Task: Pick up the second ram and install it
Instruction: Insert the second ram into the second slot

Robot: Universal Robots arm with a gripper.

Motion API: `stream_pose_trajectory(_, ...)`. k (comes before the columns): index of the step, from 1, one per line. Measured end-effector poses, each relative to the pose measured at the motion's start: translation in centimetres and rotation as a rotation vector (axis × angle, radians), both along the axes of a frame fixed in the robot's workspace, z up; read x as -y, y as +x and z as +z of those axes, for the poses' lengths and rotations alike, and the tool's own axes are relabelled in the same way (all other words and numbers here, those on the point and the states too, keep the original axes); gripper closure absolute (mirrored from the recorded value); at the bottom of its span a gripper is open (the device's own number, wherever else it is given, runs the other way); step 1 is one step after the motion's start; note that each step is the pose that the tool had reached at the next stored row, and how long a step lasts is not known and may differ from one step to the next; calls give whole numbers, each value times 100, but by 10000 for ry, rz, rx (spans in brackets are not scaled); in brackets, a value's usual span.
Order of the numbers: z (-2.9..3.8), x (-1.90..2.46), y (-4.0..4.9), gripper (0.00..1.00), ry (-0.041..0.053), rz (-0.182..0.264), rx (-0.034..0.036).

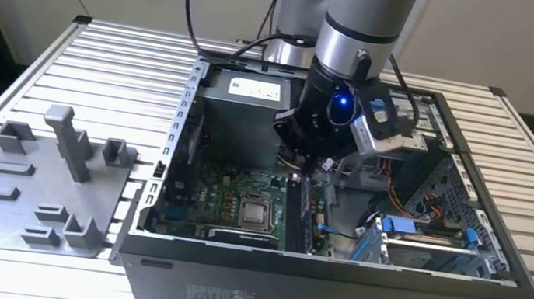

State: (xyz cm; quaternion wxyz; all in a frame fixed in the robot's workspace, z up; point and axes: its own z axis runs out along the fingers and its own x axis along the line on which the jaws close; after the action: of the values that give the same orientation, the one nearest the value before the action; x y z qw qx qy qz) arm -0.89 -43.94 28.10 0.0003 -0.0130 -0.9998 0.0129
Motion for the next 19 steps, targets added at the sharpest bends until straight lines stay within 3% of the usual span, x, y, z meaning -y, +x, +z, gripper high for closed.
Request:
stream_pose_trajectory(8, -111, 17, -5, 87, 0, 0, -12)
stream_pose_trajectory(19, -230, 77, -8, 87, 0, -2, -17)
